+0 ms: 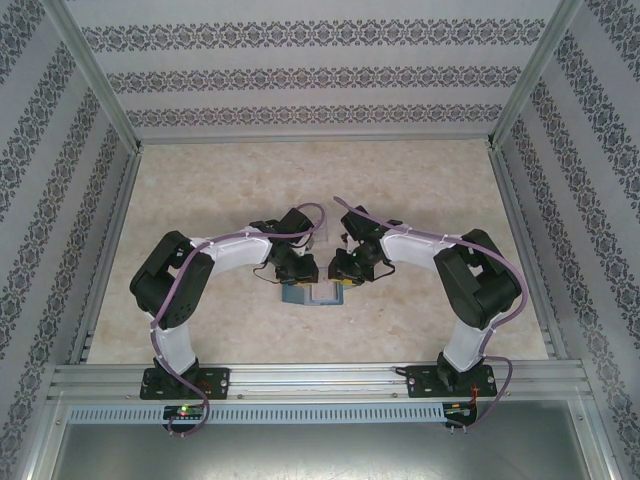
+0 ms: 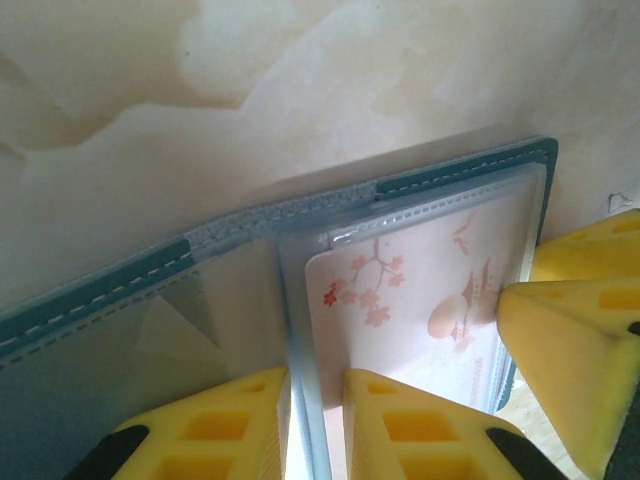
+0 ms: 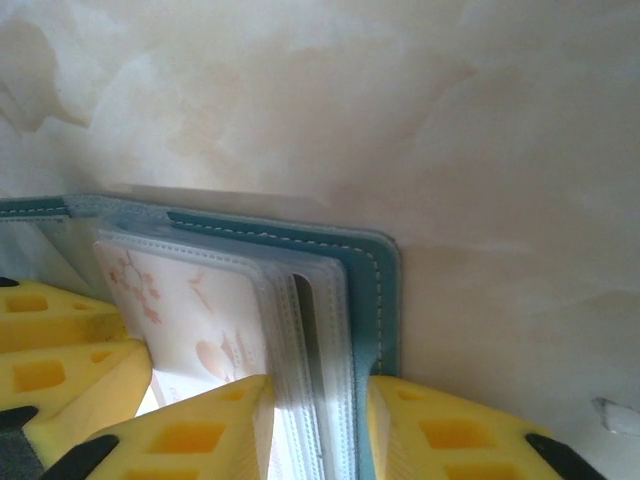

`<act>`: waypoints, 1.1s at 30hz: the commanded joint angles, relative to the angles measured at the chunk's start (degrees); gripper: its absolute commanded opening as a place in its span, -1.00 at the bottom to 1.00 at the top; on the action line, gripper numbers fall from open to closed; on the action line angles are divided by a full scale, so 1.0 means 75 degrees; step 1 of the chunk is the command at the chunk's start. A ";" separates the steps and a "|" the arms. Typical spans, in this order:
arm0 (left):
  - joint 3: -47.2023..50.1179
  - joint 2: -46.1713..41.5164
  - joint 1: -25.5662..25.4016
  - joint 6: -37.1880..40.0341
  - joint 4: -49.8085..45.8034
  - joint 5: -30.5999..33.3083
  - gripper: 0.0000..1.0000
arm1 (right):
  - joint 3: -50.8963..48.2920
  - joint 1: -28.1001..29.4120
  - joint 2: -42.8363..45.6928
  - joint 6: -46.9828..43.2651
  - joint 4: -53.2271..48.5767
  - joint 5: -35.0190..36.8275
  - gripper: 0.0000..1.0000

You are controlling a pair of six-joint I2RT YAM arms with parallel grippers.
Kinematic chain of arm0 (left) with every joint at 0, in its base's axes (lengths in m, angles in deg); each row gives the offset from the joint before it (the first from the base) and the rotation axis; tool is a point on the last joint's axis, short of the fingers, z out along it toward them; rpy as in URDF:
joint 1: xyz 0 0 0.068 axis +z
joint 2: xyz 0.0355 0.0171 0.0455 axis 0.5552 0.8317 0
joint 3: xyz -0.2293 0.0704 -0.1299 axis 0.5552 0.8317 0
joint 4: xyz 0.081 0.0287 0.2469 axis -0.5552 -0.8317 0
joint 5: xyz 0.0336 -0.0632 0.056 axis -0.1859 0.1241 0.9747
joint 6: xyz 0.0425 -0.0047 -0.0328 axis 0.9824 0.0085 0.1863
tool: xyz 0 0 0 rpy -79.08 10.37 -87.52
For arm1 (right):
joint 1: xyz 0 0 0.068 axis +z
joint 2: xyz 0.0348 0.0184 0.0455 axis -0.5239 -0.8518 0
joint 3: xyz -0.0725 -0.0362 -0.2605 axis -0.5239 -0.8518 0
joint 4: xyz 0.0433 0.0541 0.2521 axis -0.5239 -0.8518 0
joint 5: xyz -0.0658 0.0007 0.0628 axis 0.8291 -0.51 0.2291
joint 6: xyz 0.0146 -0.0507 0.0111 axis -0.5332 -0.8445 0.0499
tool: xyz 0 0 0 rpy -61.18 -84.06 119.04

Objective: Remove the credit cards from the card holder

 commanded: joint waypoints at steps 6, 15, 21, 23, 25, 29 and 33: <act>-0.0123 0.0161 0.0069 0.0134 -0.0389 0.0132 -0.59 | 0.0235 0.0251 -0.0119 -0.0133 -0.0502 0.0697 -0.24; -0.0150 0.0103 0.0054 0.0165 -0.0511 0.0226 -0.59 | 0.0399 0.0482 -0.0428 -0.0226 -0.0924 0.1275 -0.38; -0.0203 0.0143 0.0060 0.0284 -0.0705 0.0405 -0.59 | 0.0398 0.0485 -0.0427 -0.0251 -0.0962 0.1310 -0.43; -0.0160 0.0146 0.0044 0.0283 -0.0660 0.0400 -0.59 | 0.0413 0.0485 -0.0438 -0.0262 -0.0962 0.1283 -0.42; -0.0168 0.0182 0.0049 0.0288 -0.0647 0.0356 -0.59 | 0.0415 0.0480 -0.0428 -0.0262 -0.0949 0.1245 -0.43; -0.0204 0.0242 -0.0006 0.0322 -0.0509 0.0224 -0.53 | 0.0395 0.0484 -0.0435 -0.0262 -0.0927 0.1194 -0.42; -0.0291 0.0356 -0.0056 0.0351 -0.0543 0.0225 -0.50 | 0.0404 0.0484 -0.0416 -0.0262 -0.0927 0.1172 -0.42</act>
